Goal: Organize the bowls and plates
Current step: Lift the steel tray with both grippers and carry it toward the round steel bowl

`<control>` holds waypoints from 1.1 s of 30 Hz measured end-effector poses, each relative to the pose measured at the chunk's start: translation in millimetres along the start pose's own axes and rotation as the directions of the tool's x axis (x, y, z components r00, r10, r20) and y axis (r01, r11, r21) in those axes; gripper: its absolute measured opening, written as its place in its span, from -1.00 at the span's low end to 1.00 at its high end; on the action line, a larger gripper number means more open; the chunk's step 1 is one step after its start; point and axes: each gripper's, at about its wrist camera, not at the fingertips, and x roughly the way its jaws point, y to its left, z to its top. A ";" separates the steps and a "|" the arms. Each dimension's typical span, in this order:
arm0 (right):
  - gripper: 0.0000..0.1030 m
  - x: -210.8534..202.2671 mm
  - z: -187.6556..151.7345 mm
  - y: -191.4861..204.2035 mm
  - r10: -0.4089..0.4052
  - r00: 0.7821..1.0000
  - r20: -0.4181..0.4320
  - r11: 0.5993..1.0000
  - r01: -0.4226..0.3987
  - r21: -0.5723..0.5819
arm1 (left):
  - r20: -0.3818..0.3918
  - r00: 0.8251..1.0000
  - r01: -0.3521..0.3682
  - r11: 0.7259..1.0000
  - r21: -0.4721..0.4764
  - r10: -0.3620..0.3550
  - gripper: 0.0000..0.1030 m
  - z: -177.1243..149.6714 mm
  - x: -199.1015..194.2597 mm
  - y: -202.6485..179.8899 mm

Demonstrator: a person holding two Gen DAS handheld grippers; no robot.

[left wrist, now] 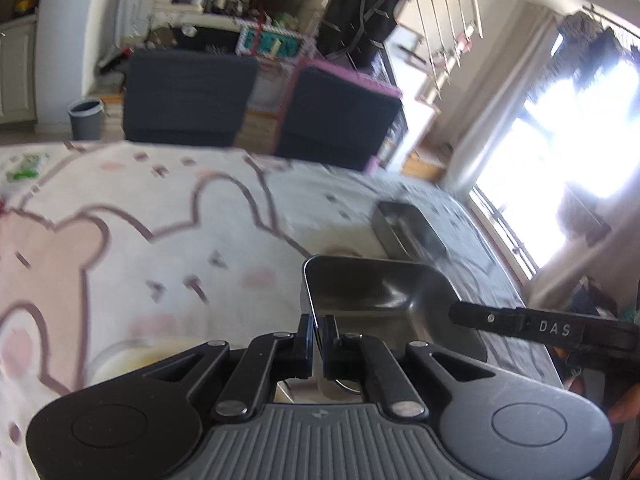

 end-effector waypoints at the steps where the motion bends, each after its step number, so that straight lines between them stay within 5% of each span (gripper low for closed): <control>1: -0.82 -4.8 -1.6 -4.5 -0.007 1.000 -0.012 1.000 0.007 -0.009 | -0.022 1.000 0.013 1.000 -0.005 -0.013 -0.92 -5.0 2.4 -4.2; 9: -0.82 -20.8 -22.9 -39.3 -0.098 0.986 -0.132 0.995 0.094 -0.039 | -0.167 0.985 0.052 0.999 -0.003 -0.052 -0.91 -36.2 29.5 -34.6; 21: -0.81 -2.4 -36.4 -76.2 -0.166 0.955 -0.244 0.984 0.177 0.026 | -0.298 0.954 0.013 0.993 0.119 0.023 -0.87 -58.6 74.0 -66.3; 33: -0.80 12.5 -39.5 -96.2 -0.236 0.921 -0.310 0.968 0.250 0.004 | -0.321 0.947 0.026 0.985 0.170 0.030 -0.87 -66.3 92.6 -79.1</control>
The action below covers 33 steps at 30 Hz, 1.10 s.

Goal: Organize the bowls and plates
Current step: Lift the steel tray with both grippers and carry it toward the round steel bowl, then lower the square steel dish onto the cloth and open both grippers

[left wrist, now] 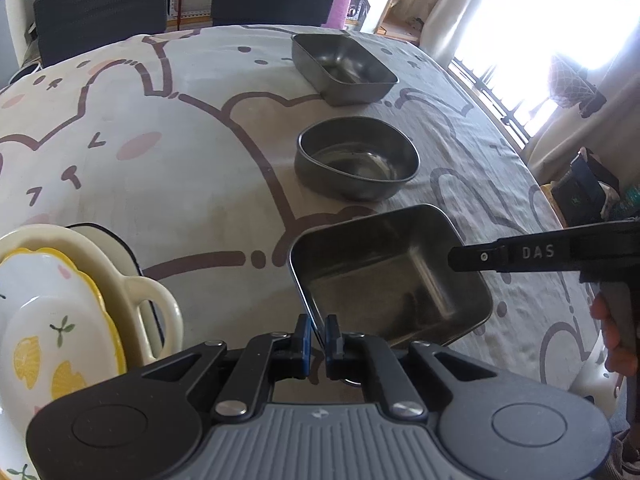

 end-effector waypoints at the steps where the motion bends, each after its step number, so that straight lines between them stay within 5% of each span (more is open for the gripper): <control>1: -0.80 1.6 -0.2 -1.0 -0.004 1.000 -0.006 1.000 0.004 0.000 | -0.004 1.000 0.002 1.000 0.003 -0.002 -0.87 -0.1 0.5 -0.6; 24: -0.74 7.1 -6.2 2.6 -0.030 0.999 -0.019 0.992 0.027 -0.127 | -0.017 0.999 0.034 0.999 0.010 -0.034 -0.82 -0.4 1.2 1.5; 33: -0.10 -1.1 -7.3 -3.7 -0.009 1.000 -0.013 0.993 0.007 -0.121 | -0.019 0.999 0.044 0.999 -0.015 -0.045 -0.46 0.8 1.5 7.3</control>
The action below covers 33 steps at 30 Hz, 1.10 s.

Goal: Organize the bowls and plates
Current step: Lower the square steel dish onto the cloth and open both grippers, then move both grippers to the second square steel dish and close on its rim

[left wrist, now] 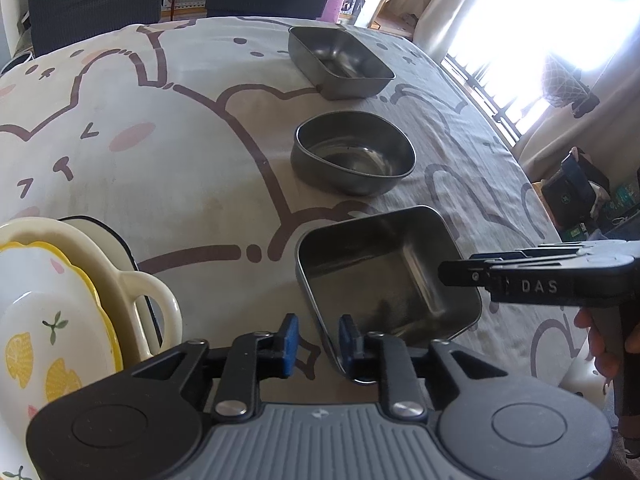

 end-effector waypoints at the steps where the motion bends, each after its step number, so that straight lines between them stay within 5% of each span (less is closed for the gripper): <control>1: -0.03 -1.5 -1.1 0.6 0.003 1.000 0.003 1.000 -0.003 -0.007 | -0.001 1.000 0.004 1.000 0.001 -0.004 -0.43 0.0 0.0 -0.3; 12: 0.61 -18.7 -11.3 1.3 0.013 0.999 0.046 0.999 -0.011 -0.048 | 0.035 0.999 0.020 1.000 0.012 -0.020 0.08 0.0 -13.4 -2.1; 19: 0.95 -55.4 -11.3 -7.6 0.037 0.981 0.189 0.999 -0.036 -0.009 | 0.151 0.988 0.040 0.998 0.038 -0.045 0.85 7.1 -44.5 -4.3; 26: 0.99 -78.3 6.6 -14.4 -0.015 0.928 0.371 0.993 -0.029 0.112 | 0.246 0.968 0.014 0.992 0.128 -0.045 1.00 36.3 -62.5 -4.6; 33: 0.99 -56.6 48.1 -27.5 -0.074 0.901 0.428 0.941 -0.079 0.329 | 0.344 0.938 -0.114 0.976 0.188 0.044 1.00 122.1 -62.8 -3.4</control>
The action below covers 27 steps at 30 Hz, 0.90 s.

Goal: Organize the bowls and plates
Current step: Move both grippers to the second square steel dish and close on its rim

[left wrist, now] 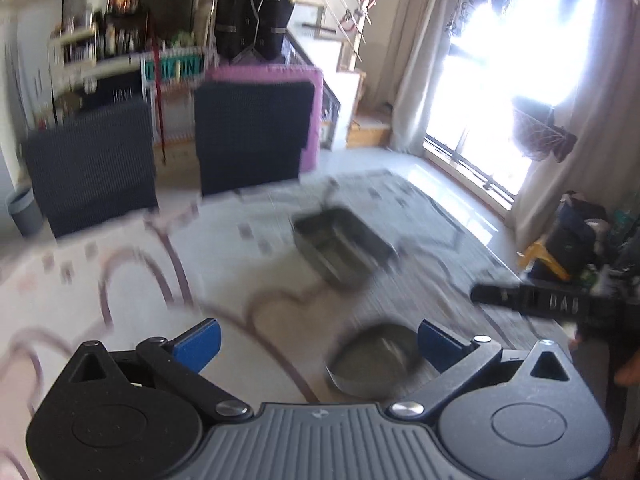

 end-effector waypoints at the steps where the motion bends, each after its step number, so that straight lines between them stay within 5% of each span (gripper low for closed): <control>1: 0.99 8.7 4.2 1.0 -0.016 1.000 0.005 0.999 0.016 0.031 | 0.010 1.000 -0.019 0.999 0.028 0.019 1.00 12.9 7.8 0.5; 7: 0.99 66.4 26.7 4.9 -0.055 0.998 -0.034 0.981 0.061 0.183 | 0.002 0.997 -0.080 0.979 0.186 0.081 1.00 72.5 73.5 1.1; 14: 1.00 123.8 37.0 25.5 -0.125 0.991 -0.042 0.979 0.130 0.158 | -0.041 0.990 -0.120 0.953 0.278 0.137 1.00 102.5 164.0 -5.1; 20: 1.00 162.3 37.3 45.2 -0.223 0.973 -0.059 0.974 0.224 0.014 | -0.074 0.984 -0.123 0.924 0.361 0.160 1.00 106.3 220.5 -11.5; 27: 0.99 185.8 33.3 55.2 -0.235 0.964 -0.123 0.970 0.224 -0.100 | -0.079 0.978 -0.148 0.910 0.388 0.192 1.00 101.3 259.5 -4.5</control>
